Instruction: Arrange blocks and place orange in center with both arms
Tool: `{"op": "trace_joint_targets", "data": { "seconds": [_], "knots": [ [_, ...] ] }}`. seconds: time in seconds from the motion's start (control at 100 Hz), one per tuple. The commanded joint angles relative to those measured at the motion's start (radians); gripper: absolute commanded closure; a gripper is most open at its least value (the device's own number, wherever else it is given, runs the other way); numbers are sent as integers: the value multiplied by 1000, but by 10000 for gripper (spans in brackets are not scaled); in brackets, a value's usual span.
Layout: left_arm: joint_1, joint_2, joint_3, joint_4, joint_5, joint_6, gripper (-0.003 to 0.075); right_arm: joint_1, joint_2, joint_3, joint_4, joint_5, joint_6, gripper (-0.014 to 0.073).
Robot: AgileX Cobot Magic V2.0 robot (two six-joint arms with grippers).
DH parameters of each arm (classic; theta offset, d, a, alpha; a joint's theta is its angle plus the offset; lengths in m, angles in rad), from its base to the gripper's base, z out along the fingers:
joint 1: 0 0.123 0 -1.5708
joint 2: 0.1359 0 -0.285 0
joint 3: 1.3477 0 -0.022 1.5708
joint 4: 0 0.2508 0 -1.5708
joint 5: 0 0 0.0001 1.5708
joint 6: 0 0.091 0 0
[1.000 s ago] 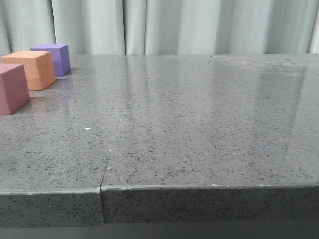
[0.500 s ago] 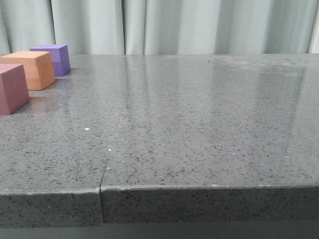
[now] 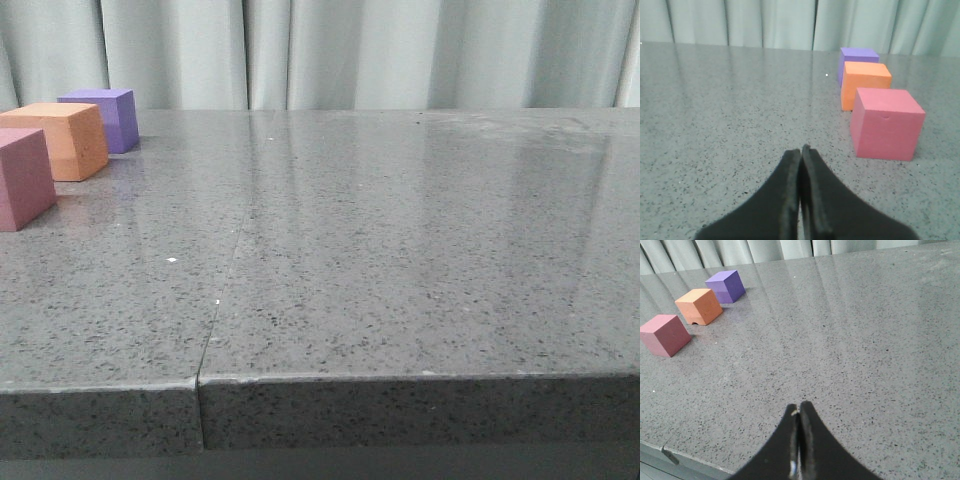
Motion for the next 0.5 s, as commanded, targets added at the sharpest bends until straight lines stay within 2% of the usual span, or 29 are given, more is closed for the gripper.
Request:
{"op": "trace_joint_targets", "data": {
  "seconds": [0.0,0.16,0.21,0.49],
  "knots": [
    [-2,-35,15,-30,-142,34,741,1,6,-25,-7,-83,-9,663],
    [-2,-81,85,-47,-182,41,741,1,6,-25,-7,-82,-9,663],
    [-2,-81,85,-47,-148,41,741,1,6,-25,-7,-83,-9,663],
    [-2,-79,83,-45,-160,55,741,1,6,-25,-7,-81,-9,663]
  ]
}}
